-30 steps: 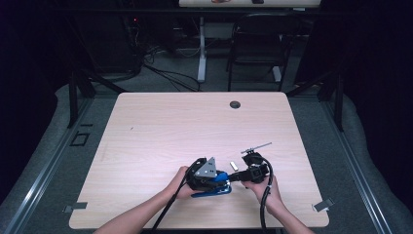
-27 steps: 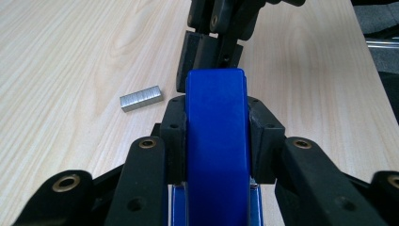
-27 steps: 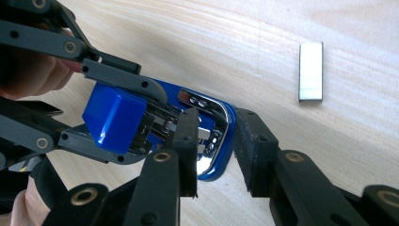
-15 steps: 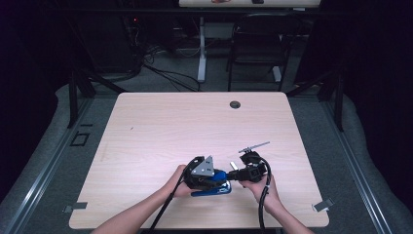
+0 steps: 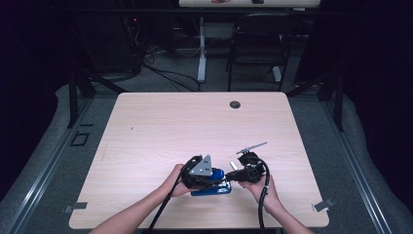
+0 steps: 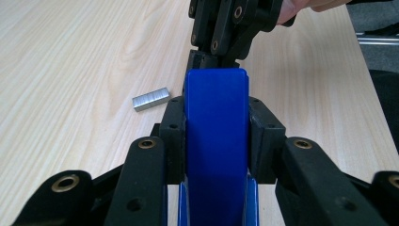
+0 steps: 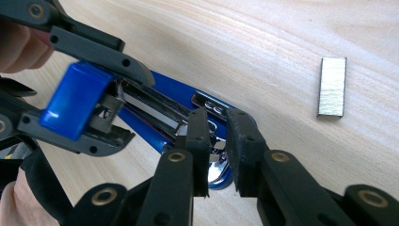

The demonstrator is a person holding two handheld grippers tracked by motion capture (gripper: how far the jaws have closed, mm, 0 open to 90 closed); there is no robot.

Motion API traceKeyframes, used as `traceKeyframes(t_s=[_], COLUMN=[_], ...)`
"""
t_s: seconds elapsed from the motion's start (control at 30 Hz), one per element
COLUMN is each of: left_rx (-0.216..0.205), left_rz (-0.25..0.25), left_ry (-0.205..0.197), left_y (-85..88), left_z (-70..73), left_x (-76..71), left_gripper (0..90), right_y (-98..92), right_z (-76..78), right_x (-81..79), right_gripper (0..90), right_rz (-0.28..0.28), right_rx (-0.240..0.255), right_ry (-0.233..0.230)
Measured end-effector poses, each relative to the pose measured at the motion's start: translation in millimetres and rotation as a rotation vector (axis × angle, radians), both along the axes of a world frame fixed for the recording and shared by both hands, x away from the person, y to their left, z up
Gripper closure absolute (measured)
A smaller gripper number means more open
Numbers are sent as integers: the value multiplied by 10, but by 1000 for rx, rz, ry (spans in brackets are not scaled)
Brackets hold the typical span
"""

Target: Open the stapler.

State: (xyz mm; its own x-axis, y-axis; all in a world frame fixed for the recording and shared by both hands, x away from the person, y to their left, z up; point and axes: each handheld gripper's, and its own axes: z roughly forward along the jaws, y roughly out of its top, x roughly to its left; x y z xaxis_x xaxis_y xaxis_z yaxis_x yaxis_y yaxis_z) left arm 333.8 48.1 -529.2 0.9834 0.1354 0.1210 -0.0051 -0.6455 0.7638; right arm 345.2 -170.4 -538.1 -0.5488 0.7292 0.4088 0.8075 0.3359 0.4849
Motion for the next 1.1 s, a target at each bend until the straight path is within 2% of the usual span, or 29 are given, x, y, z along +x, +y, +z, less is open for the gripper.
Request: traceKeyframes(t_s=[0.2,0.53,0.6,0.9,1.1], left_rx=[20,56,61,82,85], left_rz=[30,44,46,60,73], left_ry=[13,35,33,24,28], left_y=[24,72,77,136,189], left_z=[66,150,159,214,240], left_x=[-22,-23,-29,-62,-77], left_gripper=[650,650,650,647,647], right_y=[9,25,31,38,60], right_z=[3,0,-11,-7,-6], right_x=[-10,-21,-20,-24,-29], right_gripper=[835,845,846,845,847], right_rz=[-1,-2,4,3,14], right_rx=[-7,-27,-44,-46,-73], right_ry=[-4,-8,-9,-5,-15])
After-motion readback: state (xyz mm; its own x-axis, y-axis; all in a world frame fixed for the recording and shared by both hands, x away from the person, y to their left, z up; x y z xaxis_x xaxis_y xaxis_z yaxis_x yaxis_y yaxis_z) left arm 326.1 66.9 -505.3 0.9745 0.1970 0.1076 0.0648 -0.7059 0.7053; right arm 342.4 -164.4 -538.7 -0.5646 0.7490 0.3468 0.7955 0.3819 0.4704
